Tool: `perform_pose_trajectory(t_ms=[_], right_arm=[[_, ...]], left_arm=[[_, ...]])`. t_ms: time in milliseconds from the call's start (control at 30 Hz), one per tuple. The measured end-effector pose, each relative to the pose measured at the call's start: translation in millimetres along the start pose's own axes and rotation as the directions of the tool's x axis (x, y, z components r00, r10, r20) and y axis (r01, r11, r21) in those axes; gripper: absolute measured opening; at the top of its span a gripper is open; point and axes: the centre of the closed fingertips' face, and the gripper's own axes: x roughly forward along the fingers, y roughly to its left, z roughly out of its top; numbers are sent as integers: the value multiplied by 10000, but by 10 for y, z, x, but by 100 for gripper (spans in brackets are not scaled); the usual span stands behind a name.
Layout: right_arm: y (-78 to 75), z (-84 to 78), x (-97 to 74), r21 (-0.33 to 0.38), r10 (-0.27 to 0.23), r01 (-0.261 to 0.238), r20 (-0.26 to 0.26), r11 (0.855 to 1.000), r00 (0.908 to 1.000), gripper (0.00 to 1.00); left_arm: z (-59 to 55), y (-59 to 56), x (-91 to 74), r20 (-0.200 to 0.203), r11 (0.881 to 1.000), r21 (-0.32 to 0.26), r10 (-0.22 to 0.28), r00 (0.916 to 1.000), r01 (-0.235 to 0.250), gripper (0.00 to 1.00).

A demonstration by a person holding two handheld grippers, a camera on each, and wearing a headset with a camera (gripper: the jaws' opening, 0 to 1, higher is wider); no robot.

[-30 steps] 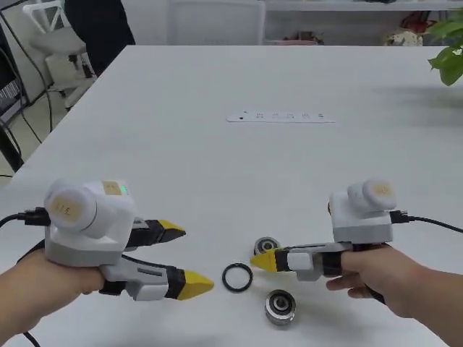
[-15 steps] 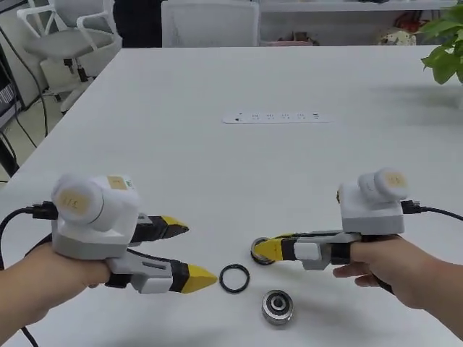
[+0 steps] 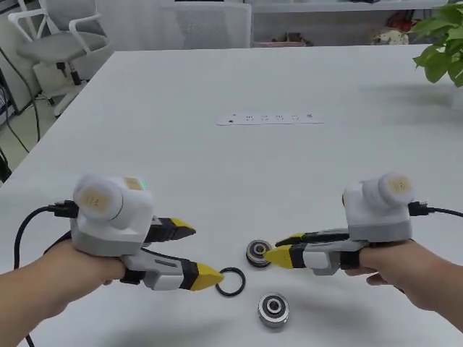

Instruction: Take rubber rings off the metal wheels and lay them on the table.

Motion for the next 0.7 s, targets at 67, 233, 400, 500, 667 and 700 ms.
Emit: perform_pose_trajectory(t_ms=[67,233,400,500,667,700], right_arm=[[-69,-33,5,-300,-172,168,-119,9994,9998,25],[-154,-120,27,-1043,-445,394,-472,9938,9979,25],[-162,-164,56,-1421,-481,389,-615,9891,9969,24],[-182,-163,87,-1620,-522,416,-618,9859,9967,23],[-200,-159,129,-1928,-565,429,-659,9803,9962,23],[-203,-160,139,-1963,-552,411,-666,9797,9963,22]], left_arm=[[-8,7,30,-75,10000,27,-33,10000,33,59],[-16,37,97,-163,10000,58,-61,9998,62,57],[-8,33,183,-249,9998,119,-152,9996,155,56],[-5,33,231,-285,9997,134,-190,9994,194,55],[30,22,314,-285,9993,265,-250,9993,257,52],[35,14,335,-289,9992,299,-269,9992,278,51]])
